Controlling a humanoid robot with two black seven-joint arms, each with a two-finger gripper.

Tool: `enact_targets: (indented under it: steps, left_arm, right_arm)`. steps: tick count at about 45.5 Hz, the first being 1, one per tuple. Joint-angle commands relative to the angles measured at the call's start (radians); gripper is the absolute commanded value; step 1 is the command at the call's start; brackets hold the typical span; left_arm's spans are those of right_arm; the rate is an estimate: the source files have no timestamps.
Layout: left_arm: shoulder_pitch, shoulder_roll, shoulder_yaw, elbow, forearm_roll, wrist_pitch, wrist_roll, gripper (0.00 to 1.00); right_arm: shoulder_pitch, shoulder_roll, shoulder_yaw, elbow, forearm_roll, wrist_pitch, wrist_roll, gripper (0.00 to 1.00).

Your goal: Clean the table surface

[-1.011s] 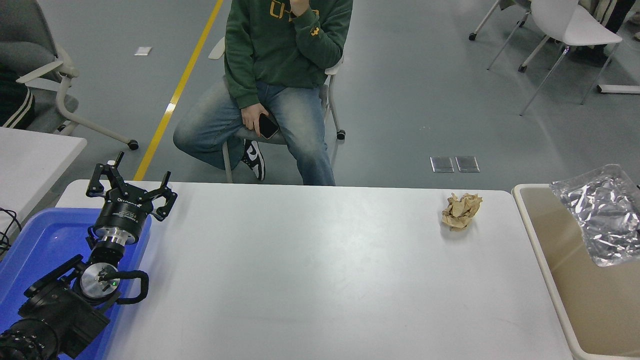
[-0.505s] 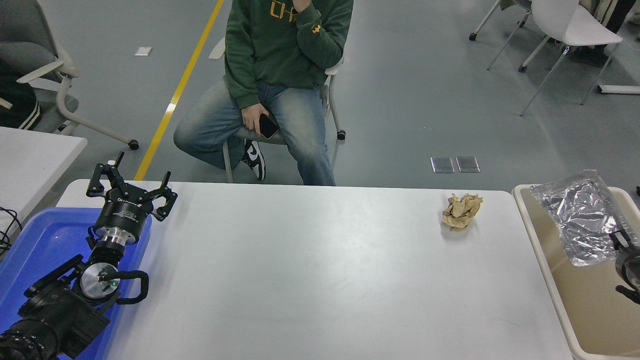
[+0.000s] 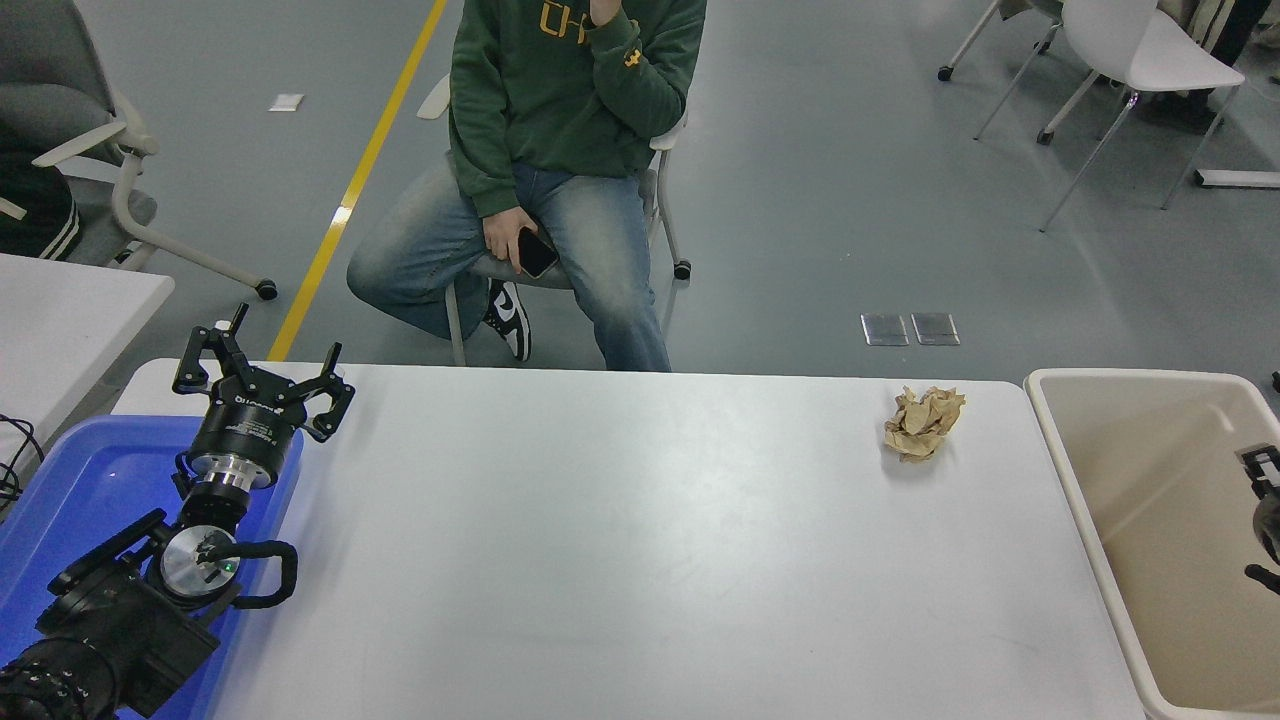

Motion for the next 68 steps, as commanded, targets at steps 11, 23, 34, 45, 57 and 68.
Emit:
enact_targets:
  steps: [11,23,34,45,57,68]
  left_arm:
    - [0.0,0.0,0.0,0.0,0.001,0.0,0.001,1.0]
    - [0.0,0.0,0.0,0.0,0.0,0.0,0.0,1.0]
    - [0.0,0.0,0.0,0.0,0.001,0.0,0.001,1.0]
    - [0.0,0.0,0.0,0.0,0.001,0.0,0.001,1.0]
    - [0.0,0.0,0.0,0.0,0.001,0.0,0.0,1.0]
    - [0.0,0.0,0.0,0.0,0.001,0.0,0.0,1.0]
  right_arm:
    - [0.036,-0.031,0.089,0.058,0.0,0.001,0.006,1.0]
    - [0.069,-0.246,0.385,0.481,0.0,0.002,0.009,1.0]
    - [0.068,-0.298,0.54,0.739,-0.001,0.007,0.015,1.0]
    - [0.051,-0.281,0.683,0.912,0.002,0.005,0.057,1.0]
    - [0.002,-0.237,0.733,1.017,0.023,0.005,0.132,1.0]
    - [-0.038,-0.178,0.733,1.047,0.023,0.002,0.21,1.0]
